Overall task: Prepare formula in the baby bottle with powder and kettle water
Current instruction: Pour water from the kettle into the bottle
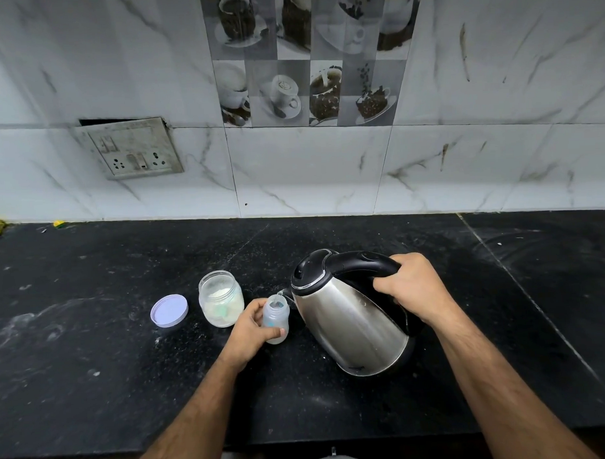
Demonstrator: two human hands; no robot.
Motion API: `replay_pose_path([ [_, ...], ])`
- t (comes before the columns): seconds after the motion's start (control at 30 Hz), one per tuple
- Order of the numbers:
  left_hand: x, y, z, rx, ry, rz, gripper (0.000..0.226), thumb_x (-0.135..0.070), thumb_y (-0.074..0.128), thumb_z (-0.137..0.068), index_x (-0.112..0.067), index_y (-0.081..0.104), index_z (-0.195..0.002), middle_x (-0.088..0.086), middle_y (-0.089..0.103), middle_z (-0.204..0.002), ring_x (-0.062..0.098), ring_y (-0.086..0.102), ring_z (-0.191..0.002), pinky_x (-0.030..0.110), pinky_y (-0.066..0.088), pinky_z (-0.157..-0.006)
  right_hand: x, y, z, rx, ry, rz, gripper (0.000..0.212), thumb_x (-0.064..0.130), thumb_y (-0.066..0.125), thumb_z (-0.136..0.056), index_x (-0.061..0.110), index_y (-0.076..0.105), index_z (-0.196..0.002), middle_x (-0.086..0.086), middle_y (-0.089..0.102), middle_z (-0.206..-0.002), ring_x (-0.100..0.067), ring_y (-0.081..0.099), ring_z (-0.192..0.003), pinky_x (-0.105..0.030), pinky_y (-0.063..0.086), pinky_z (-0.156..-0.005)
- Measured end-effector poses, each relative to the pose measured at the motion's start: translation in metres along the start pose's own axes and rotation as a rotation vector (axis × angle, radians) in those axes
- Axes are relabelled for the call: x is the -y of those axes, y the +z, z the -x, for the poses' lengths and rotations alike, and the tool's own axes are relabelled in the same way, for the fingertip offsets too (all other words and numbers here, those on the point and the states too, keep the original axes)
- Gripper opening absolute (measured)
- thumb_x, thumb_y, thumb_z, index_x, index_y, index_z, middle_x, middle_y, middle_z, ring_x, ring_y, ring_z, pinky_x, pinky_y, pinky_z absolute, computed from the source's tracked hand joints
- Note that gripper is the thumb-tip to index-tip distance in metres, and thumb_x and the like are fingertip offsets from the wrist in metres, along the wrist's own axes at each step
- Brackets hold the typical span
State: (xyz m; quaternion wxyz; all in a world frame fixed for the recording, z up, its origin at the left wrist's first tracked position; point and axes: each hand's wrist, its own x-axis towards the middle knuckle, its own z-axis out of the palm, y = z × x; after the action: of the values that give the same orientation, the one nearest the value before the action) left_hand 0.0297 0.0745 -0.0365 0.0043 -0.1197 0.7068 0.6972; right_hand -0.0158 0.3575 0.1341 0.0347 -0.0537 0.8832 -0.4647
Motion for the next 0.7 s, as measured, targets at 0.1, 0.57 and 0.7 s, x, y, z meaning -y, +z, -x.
replay_pose_path([
  [0.1, -0.001, 0.002, 0.000, -0.009, 0.005, 0.011, 0.061, 0.003, 0.078, -0.060, -0.010, 0.057, -0.115, 0.004, 0.072, -0.110, 0.014, 0.067, -0.100, 0.028, 0.053, -0.090, -0.003, 0.000, 0.002, -0.005, 0.004, -0.078, 0.011, -0.001, 0.068, -0.067, -0.002, 0.058, -0.063, 0.000, 0.048, -0.045, -0.019, 0.045, -0.044, -0.028, 0.034, -0.049],
  [0.57, 0.008, 0.004, -0.007, -0.075, -0.011, -0.023, 0.058, 0.017, 0.075, -0.068, -0.009, 0.054, -0.114, 0.005, 0.068, -0.110, 0.016, 0.063, -0.101, 0.024, 0.050, -0.089, 0.013, 0.002, -0.018, -0.148, -0.069, -0.405, 0.023, -0.014, 0.062, -0.069, 0.006, 0.056, -0.059, 0.004, 0.042, -0.039, -0.011, 0.038, -0.033, -0.025, 0.034, -0.043],
  [0.7, 0.009, 0.003, -0.009, -0.076, -0.013, -0.057, 0.059, 0.009, 0.079, -0.064, -0.013, 0.053, -0.113, 0.004, 0.067, -0.111, 0.015, 0.063, -0.101, 0.027, 0.050, -0.092, 0.023, 0.007, -0.032, -0.189, -0.084, -0.503, 0.029, -0.014, 0.063, -0.070, 0.009, 0.052, -0.057, 0.003, 0.042, -0.039, -0.010, 0.036, -0.032, -0.023, 0.036, -0.039],
])
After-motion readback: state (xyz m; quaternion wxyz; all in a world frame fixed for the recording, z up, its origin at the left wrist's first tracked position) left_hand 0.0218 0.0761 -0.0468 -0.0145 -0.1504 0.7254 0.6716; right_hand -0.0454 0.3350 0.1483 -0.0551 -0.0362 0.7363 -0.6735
